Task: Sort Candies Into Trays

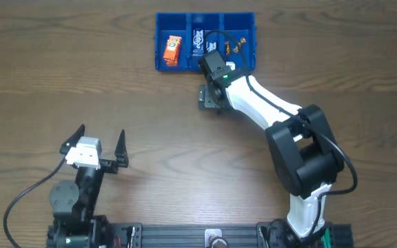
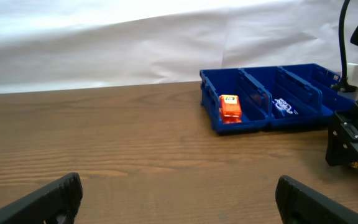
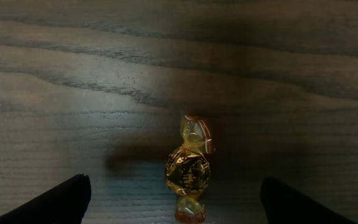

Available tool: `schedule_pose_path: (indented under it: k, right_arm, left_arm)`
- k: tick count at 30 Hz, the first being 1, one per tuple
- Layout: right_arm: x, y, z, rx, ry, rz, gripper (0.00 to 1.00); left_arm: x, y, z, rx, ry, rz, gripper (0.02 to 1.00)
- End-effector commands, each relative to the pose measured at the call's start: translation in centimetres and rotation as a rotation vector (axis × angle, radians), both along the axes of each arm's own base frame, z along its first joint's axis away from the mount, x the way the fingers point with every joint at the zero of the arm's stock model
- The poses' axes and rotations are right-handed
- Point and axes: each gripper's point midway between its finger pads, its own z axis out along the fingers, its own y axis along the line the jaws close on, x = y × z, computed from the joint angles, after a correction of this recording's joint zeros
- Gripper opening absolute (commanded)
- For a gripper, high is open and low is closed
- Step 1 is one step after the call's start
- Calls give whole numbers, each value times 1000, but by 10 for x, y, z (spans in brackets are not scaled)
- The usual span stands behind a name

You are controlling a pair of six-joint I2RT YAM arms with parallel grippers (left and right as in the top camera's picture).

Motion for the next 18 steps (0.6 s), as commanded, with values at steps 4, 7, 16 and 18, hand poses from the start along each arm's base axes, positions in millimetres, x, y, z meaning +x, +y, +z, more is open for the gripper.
schedule_pose_path:
  k: [4, 7, 16, 18]
  right_arm:
    - [0, -12, -12, -45, 2, -85, 884]
    - [1, -13, -16, -48, 7, -88, 879]
    - [3, -13, -23, -48, 8, -93, 687]
    - [3, -14, -23, -48, 8, -95, 590]
  left_arm:
    - [0, 0, -16, 12, 43, -2, 996]
    - [0, 1, -16, 12, 43, -1, 998]
    - [0, 0, -16, 12, 43, -2, 998]
    - [0, 0, -16, 12, 43, -2, 998]
